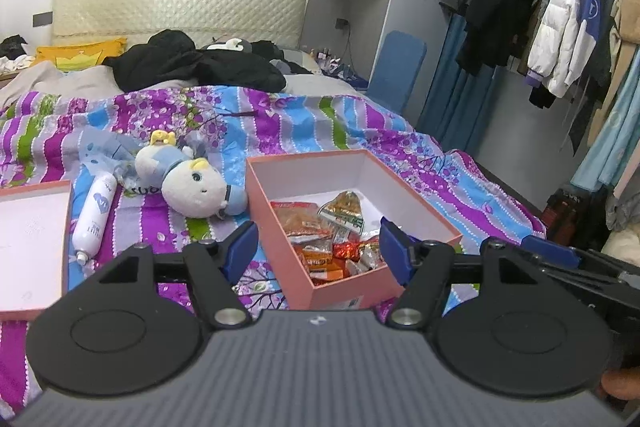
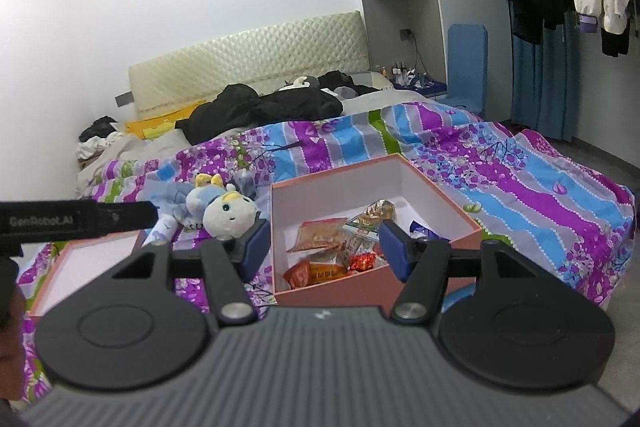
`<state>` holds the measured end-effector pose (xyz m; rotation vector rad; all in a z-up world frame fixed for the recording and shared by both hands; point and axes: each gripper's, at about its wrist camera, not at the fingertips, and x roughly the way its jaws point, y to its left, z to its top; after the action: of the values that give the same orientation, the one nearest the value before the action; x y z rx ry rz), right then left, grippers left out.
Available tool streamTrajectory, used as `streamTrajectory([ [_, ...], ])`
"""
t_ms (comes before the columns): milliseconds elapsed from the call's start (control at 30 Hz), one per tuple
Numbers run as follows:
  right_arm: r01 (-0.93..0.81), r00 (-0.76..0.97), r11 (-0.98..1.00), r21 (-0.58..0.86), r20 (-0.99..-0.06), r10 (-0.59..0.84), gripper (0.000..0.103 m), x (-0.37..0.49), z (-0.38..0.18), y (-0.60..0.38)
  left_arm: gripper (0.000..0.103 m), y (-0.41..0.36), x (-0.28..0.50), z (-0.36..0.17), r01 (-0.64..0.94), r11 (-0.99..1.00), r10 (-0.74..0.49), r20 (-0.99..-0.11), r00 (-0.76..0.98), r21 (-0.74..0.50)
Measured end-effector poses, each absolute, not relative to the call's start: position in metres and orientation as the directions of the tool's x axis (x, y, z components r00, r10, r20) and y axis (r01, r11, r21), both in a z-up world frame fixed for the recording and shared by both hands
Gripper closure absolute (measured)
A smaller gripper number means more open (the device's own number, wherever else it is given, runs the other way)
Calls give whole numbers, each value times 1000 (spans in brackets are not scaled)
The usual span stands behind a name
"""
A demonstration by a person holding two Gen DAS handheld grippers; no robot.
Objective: Organize snacks
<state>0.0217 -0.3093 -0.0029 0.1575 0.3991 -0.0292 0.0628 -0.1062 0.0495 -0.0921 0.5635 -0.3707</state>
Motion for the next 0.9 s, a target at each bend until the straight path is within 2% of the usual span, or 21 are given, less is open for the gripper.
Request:
streamTrajectory([
  [500, 79, 917, 986, 145, -399, -14, 41, 22, -11, -308, 31, -99, 58, 25, 316, 928, -373, -545, 751, -199],
  [900, 67, 907, 986, 150, -421, 3, 41, 24, -17, -306, 31, -100, 58, 22, 325, 922, -386, -543, 746, -210],
])
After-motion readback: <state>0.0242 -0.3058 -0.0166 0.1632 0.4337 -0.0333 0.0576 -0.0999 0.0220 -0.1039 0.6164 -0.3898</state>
